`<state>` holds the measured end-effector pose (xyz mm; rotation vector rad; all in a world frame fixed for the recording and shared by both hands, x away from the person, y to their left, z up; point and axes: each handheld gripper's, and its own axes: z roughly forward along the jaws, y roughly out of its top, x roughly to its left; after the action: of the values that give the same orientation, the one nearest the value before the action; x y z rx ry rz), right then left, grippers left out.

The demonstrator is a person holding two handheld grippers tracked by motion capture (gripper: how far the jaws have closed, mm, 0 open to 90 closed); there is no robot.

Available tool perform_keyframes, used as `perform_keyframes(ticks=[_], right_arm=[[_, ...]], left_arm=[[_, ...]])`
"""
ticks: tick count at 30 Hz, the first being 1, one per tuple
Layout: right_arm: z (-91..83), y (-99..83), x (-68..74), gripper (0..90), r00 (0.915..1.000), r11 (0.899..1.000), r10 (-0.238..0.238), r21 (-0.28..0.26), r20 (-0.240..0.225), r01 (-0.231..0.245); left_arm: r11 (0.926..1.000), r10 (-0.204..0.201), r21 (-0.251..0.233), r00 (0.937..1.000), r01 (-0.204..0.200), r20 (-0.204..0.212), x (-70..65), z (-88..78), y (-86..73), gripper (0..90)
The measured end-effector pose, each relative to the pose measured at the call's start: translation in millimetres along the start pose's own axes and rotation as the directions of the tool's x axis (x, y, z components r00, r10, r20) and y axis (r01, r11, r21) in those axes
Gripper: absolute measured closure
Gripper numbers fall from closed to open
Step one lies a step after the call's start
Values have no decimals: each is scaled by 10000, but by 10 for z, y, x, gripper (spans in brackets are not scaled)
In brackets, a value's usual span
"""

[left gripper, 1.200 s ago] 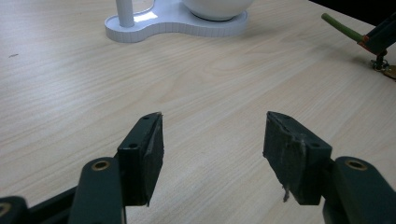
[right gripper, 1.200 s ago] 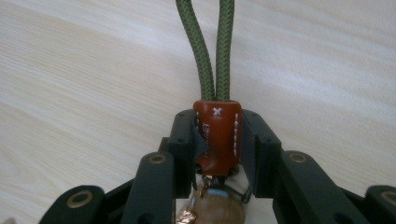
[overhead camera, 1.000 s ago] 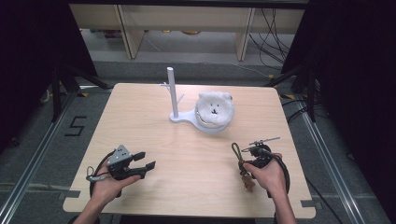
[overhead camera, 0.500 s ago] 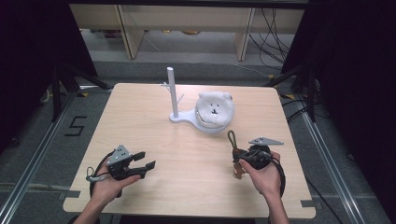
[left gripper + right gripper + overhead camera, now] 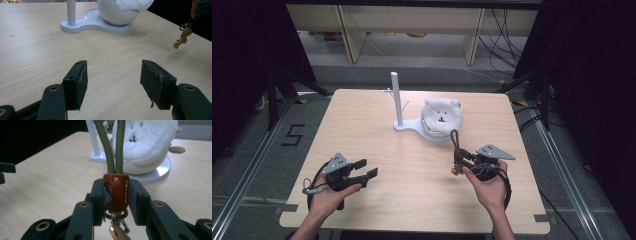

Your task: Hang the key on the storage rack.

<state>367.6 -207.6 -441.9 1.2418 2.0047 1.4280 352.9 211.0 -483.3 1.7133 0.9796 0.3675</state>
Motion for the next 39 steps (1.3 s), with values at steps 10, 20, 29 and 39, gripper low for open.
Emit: perform_keyframes(ticks=[10, 20, 29, 39], right_arm=[[73, 17, 98, 689, 9994, 9988, -106, -478, -328, 91], [210, 72, 287, 689, 9958, 9932, -632, -1019, -663, 562], [348, 102, 478, 689, 9946, 9924, -539, -1154, -883, 435], [531, 148, 664, 689, 9861, 9891, -1013, -1202, -1319, 855]], left_arm=[[9998, -141, -172, 9999, 142, 89, -18, 1, 33, 365], [9959, -112, -891, 9983, 162, 573, -157, 29, 335, 450], [9921, -225, -1186, 9891, 400, 1457, -331, 134, 640, 497], [9953, -350, -791, 9710, 551, 2366, -520, 426, 864, 562]])
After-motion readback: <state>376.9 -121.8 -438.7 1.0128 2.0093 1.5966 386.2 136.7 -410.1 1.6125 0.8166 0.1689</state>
